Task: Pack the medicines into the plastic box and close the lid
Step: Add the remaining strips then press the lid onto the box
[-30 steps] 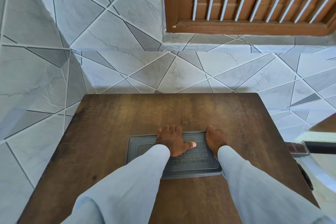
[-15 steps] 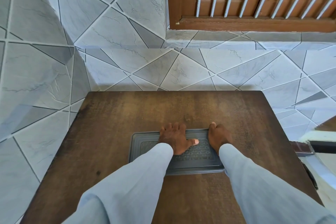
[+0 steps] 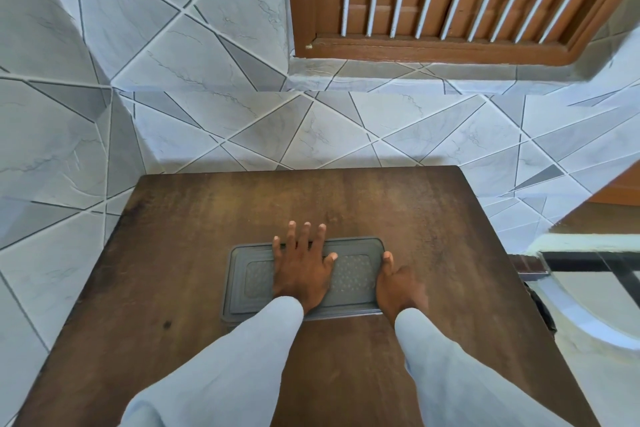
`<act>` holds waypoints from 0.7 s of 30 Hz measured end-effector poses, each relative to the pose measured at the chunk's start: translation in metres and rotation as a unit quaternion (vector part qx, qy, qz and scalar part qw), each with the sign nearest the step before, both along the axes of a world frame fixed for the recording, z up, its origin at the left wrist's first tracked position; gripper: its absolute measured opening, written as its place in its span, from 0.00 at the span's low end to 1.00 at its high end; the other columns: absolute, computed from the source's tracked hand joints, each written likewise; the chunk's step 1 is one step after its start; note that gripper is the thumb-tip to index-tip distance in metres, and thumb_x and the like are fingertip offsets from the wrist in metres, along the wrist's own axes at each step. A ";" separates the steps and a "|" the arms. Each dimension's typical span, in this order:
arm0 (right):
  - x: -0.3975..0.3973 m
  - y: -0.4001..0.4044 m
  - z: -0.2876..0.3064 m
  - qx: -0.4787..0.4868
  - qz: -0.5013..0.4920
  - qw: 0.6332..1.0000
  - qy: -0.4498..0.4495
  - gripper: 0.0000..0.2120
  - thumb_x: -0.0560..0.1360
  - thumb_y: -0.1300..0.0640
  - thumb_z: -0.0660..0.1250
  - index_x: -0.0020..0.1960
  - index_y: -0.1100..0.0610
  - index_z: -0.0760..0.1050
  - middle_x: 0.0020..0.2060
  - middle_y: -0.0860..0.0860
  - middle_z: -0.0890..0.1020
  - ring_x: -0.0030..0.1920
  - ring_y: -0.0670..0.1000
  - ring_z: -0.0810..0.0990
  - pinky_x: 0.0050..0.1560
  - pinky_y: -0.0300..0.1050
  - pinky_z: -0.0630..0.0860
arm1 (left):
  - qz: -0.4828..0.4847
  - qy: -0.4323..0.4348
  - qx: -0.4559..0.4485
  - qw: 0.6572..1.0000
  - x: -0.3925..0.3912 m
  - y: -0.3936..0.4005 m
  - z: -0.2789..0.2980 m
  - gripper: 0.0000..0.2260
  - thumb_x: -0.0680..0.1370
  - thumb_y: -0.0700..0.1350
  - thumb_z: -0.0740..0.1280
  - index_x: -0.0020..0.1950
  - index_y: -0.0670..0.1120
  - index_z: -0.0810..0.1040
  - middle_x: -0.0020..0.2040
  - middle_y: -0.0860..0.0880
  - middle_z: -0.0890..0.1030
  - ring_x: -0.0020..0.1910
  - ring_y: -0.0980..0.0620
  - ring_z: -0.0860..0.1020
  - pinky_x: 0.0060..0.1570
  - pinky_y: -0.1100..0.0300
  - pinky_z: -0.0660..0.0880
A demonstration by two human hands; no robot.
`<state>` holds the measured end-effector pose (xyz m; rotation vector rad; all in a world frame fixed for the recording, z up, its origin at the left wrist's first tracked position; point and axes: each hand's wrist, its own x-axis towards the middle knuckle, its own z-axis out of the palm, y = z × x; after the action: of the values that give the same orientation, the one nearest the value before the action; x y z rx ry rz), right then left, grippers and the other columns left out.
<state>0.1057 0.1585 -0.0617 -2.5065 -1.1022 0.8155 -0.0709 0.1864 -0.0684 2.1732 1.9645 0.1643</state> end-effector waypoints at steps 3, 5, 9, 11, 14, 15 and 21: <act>-0.003 -0.008 0.001 0.001 -0.016 1.000 -0.002 0.37 0.75 0.30 0.43 0.62 0.57 0.73 0.60 0.62 0.78 0.58 0.64 0.77 0.57 0.57 0.73 | 0.096 -0.015 0.042 0.994 -0.037 -0.014 0.000 0.25 0.80 0.59 0.51 0.74 0.50 0.64 0.75 0.43 0.64 0.76 0.40 0.56 0.72 0.40 0.55; -0.005 -0.009 0.003 0.003 -0.020 1.000 -0.003 0.37 0.76 0.30 0.43 0.62 0.58 0.73 0.60 0.62 0.78 0.58 0.65 0.77 0.57 0.57 0.73 | 0.167 -0.007 0.056 0.984 -0.067 -0.020 0.004 0.22 0.80 0.58 0.54 0.68 0.46 0.70 0.69 0.40 0.71 0.70 0.37 0.65 0.66 0.41 0.63; -0.009 -0.007 0.005 0.005 -0.026 1.000 -0.001 0.38 0.76 0.30 0.42 0.62 0.59 0.73 0.59 0.63 0.78 0.56 0.65 0.77 0.56 0.59 0.74 | 0.290 -0.051 0.022 0.955 -0.113 -0.034 0.000 0.25 0.78 0.63 0.53 0.61 0.45 0.73 0.60 0.40 0.77 0.57 0.37 0.76 0.57 0.44 0.73; -0.013 -0.004 0.005 0.010 -0.034 0.999 0.009 0.38 0.76 0.30 0.42 0.62 0.59 0.74 0.59 0.63 0.78 0.56 0.66 0.77 0.57 0.59 0.74 | 0.331 -0.115 -0.013 0.936 -0.121 -0.038 -0.008 0.33 0.76 0.69 0.46 0.61 0.46 0.75 0.59 0.40 0.79 0.54 0.37 0.78 0.55 0.43 0.76; -0.018 0.002 0.006 0.017 -0.045 0.999 0.024 0.41 0.74 0.29 0.42 0.62 0.59 0.74 0.59 0.63 0.79 0.55 0.66 0.78 0.58 0.60 0.75 | 0.371 -0.197 -0.021 0.907 -0.115 -0.042 -0.013 0.34 0.77 0.68 0.47 0.66 0.44 0.73 0.64 0.39 0.78 0.60 0.35 0.76 0.60 0.42 0.74; -0.020 0.003 0.006 0.019 -0.050 0.998 0.030 0.41 0.74 0.28 0.42 0.62 0.59 0.74 0.59 0.63 0.79 0.55 0.66 0.78 0.58 0.61 0.75 | 0.378 -0.209 -0.020 0.902 -0.114 -0.043 -0.014 0.34 0.78 0.68 0.48 0.68 0.44 0.72 0.65 0.39 0.76 0.62 0.35 0.75 0.61 0.41 0.73; -0.029 -0.012 0.000 0.036 -0.169 0.981 0.083 0.38 0.76 0.32 0.49 0.66 0.63 0.71 0.61 0.65 0.76 0.60 0.67 0.75 0.60 0.60 0.71 | 0.365 -0.224 -0.023 0.903 -0.114 -0.043 -0.011 0.31 0.78 0.68 0.49 0.62 0.44 0.74 0.60 0.40 0.79 0.55 0.37 0.78 0.52 0.47 0.75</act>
<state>0.0767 0.1466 -0.0621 -2.4183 -0.6153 0.8495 -0.1845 0.1433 -0.0798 1.1158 2.3225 0.6505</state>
